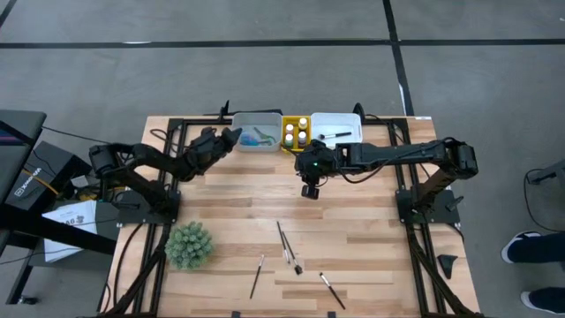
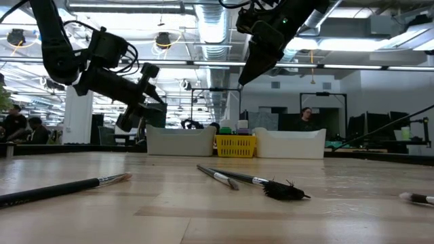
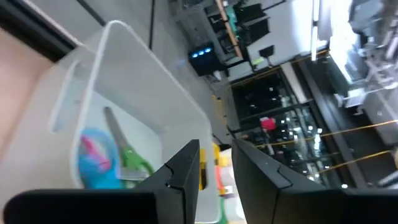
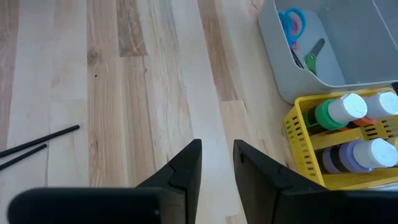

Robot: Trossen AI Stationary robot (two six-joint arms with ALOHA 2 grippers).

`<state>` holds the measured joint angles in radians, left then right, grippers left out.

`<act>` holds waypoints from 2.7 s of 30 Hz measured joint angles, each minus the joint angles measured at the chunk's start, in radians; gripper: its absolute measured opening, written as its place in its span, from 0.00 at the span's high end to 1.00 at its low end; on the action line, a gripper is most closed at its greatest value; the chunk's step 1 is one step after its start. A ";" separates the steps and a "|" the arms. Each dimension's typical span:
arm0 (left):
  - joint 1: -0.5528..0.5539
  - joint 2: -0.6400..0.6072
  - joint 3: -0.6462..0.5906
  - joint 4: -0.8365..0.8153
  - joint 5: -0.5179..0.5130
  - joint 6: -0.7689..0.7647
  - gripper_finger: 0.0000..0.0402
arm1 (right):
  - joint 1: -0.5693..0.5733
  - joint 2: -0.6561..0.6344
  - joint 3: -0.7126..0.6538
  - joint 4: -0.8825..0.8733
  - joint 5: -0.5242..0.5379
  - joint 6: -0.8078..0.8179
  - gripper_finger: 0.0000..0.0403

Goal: Pick & Place Paint Supplies
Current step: Put the right black foundation brush into the white bin

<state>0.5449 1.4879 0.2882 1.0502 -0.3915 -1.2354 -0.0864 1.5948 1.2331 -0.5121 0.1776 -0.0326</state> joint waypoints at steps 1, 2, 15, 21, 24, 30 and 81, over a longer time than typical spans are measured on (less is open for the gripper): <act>-0.001 0.000 0.000 0.013 0.005 0.001 0.78 | 0.000 0.000 0.000 0.000 0.000 0.000 0.78; -0.002 0.000 0.000 0.024 0.012 0.001 0.78 | 0.000 0.000 0.000 0.000 0.000 0.000 0.78; -0.027 -0.069 0.000 0.077 0.244 0.139 0.78 | 0.000 0.000 0.000 -0.004 0.000 0.038 0.78; -0.080 -0.192 0.000 0.074 0.341 0.318 0.78 | 0.015 0.000 0.000 -0.005 0.001 0.087 0.78; -0.113 -0.250 0.000 0.070 0.391 0.382 0.78 | 0.027 0.000 0.000 -0.010 0.001 0.107 0.78; -0.184 -0.338 0.000 0.026 0.479 0.420 0.78 | 0.047 0.000 0.000 -0.105 0.001 0.245 0.78; -0.708 -0.360 0.000 -0.040 -0.014 0.374 0.78 | 0.608 0.351 0.005 -0.031 -0.330 1.686 0.78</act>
<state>-0.1633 1.1275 0.2882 1.0100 -0.4054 -0.8610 0.5218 1.9462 1.2384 -0.5430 -0.1528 1.6538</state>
